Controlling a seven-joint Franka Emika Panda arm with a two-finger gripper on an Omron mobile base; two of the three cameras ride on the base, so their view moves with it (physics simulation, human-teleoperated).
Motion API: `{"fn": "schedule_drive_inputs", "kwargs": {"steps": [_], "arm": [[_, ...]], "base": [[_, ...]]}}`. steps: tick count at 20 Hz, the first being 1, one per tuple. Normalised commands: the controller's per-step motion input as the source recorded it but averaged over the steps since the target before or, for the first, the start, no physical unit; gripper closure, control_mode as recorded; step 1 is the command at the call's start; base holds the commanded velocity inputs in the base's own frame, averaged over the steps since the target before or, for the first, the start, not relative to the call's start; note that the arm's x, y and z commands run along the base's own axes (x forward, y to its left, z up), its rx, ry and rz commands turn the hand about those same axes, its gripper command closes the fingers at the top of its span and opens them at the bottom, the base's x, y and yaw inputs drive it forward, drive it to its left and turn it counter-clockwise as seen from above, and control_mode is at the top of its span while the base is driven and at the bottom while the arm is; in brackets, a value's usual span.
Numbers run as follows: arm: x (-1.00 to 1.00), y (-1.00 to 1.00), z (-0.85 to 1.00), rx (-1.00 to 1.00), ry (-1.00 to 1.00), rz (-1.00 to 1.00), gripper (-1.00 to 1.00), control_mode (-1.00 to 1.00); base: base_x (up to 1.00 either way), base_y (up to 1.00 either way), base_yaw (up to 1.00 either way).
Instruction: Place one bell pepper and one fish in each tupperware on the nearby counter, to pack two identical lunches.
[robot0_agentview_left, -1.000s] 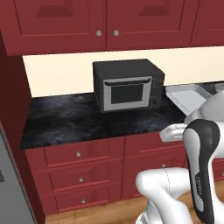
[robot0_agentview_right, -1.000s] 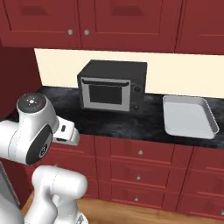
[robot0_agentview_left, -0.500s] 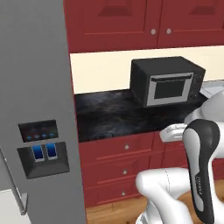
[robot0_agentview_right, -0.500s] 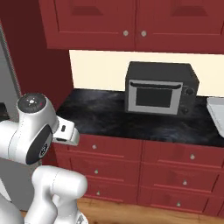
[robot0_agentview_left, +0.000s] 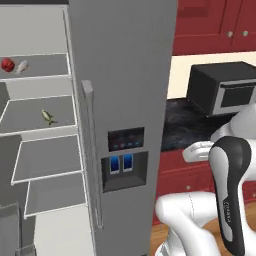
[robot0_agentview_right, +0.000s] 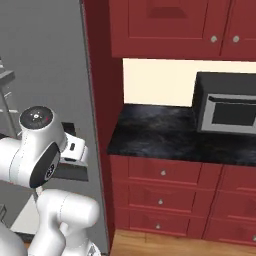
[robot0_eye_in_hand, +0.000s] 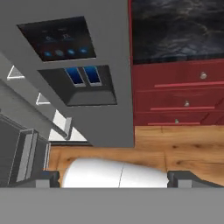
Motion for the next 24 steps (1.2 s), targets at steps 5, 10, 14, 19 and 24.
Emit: {"fn": "schedule_drive_inputs", "kwargs": {"steps": [5, 10, 14, 19, 24], "arm": [[0.0, 0.0, 0.0, 0.0, 0.0, 0.0, -1.0, 1.0], [0.0, 0.0, 0.0, 0.0, 0.0, 0.0, -1.0, 1.0], [0.0, 0.0, 0.0, 0.0, 0.0, 0.0, -1.0, 1.0], [0.0, 0.0, 0.0, 0.0, 0.0, 0.0, -1.0, 1.0], [0.0, 0.0, 0.0, 0.0, 0.0, 0.0, -1.0, 1.0]], "base": [[-0.02, 0.83, 0.03], [0.0, 0.05, 0.41], [0.0, 0.24, 0.41], [0.1, 0.8, 0.23], [0.26, 0.58, 0.03]]}}
